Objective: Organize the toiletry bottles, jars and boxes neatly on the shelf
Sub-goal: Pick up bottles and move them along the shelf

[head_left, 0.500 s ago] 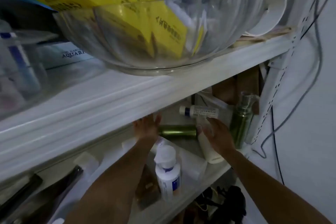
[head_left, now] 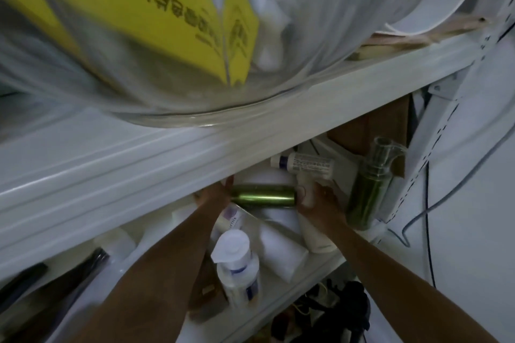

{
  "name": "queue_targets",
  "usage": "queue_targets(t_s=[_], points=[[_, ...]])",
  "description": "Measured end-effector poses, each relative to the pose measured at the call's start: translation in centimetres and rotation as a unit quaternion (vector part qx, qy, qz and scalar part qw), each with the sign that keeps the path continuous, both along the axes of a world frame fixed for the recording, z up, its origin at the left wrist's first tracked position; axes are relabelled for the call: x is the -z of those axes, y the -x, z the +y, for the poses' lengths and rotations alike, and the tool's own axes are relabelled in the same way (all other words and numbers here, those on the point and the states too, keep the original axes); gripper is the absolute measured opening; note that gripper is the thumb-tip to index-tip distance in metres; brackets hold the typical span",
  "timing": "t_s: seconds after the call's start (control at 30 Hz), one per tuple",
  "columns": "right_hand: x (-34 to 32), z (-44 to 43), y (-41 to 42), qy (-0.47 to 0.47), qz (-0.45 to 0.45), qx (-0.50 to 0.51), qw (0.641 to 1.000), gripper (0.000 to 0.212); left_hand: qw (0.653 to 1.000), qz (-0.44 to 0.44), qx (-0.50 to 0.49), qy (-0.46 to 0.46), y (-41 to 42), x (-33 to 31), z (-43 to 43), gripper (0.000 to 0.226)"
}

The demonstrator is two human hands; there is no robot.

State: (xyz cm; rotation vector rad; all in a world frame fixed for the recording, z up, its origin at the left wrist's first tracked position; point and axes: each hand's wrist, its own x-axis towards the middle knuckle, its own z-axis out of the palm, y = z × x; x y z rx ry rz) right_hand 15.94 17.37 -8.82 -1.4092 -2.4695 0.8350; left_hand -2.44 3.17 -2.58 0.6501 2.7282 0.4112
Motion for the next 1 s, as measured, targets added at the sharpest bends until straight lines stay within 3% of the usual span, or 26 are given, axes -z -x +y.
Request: queue_targets(t_s=[0.23,0.43,0.67,0.8,0.87,1.0], points=[[1.5,-0.8,0.3,0.033,-0.093,0.027,0.995,0.115,1.0,0.0,-0.016,-0.003,1.5,2.2,0.5,0.075],[2.0,-0.8,-0.3,0.017,-0.036,0.06,0.997,0.105,0.999,0.026,0.012,-0.025,2.1,2.4,0.1,0.071],[-0.4,-1.1,-0.7,-0.138,0.068,0.039,0.987,0.079,0.995,0.034,0.013,-0.097,2.8,0.6,0.2,0.067],[-3.9,-1.1,-0.5,-0.042,0.12,0.003,0.992,0.079,0.99,0.034,0.087,-0.102,2.5,-0.4,1.1,0.066],[-5.5,-1.4,-0.3,-0.027,0.138,-0.041,0.989,0.082,0.985,0.0,0.133,-0.115,1.9,-1.5,2.0,0.06],[-8.1,-2.6,1.8,-0.027,0.169,-0.077,0.982,0.09,0.929,-0.209,0.098,-0.289,-0.3,-4.1,3.2,0.058]])
